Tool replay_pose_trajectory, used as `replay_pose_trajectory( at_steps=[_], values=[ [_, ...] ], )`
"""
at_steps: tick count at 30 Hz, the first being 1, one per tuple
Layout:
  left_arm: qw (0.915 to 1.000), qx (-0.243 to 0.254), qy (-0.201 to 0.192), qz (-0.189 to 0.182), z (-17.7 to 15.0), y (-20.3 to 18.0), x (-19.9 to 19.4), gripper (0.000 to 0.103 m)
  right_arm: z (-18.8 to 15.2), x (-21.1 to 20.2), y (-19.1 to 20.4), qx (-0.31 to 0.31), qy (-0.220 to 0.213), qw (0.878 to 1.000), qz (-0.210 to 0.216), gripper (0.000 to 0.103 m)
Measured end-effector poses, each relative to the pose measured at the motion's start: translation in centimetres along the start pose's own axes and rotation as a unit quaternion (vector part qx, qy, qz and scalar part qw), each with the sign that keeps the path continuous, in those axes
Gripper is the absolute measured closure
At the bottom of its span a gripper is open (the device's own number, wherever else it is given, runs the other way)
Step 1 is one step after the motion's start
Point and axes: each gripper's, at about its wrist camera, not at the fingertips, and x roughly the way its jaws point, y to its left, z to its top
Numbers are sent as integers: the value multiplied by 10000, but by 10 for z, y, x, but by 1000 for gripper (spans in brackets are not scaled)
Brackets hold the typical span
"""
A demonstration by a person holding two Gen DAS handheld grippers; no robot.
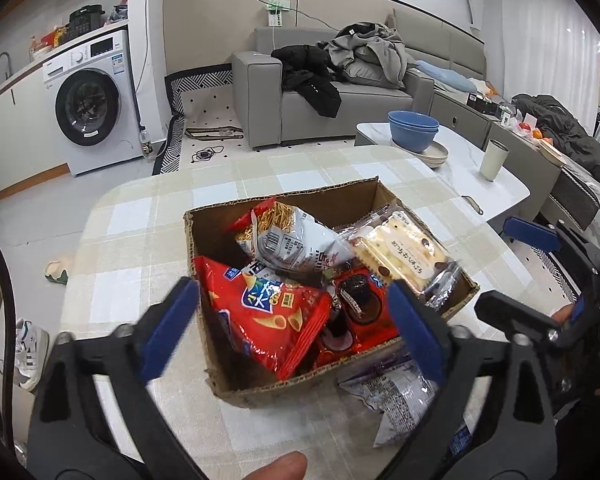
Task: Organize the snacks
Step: 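Open both grippers to drop the packs into the box, then withdraw both open grippers from the box toward the remaining snacks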
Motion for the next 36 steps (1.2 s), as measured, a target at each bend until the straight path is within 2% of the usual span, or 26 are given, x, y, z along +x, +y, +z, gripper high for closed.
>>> replay_pose_trajectory(
  at_steps=[6, 16, 27, 36],
  values=[
    [9999, -97, -101, 21, -21, 4, -32, 1, -15, -10, -6, 239, 222, 9993, 166, 1],
    [9997, -236, -36, 29, -56, 5, -65, 1, -42, -25, 1, 345, 455, 9982, 155, 1],
    [9995, -264, 25, 164, -94, -4, -85, 1, -71, -30, 4, 389, 786, 9959, 205, 1],
    [9992, -340, 33, 229, -117, 3, -91, 1, -79, -31, 15, 206, 922, 9953, 198, 1]
  ],
)
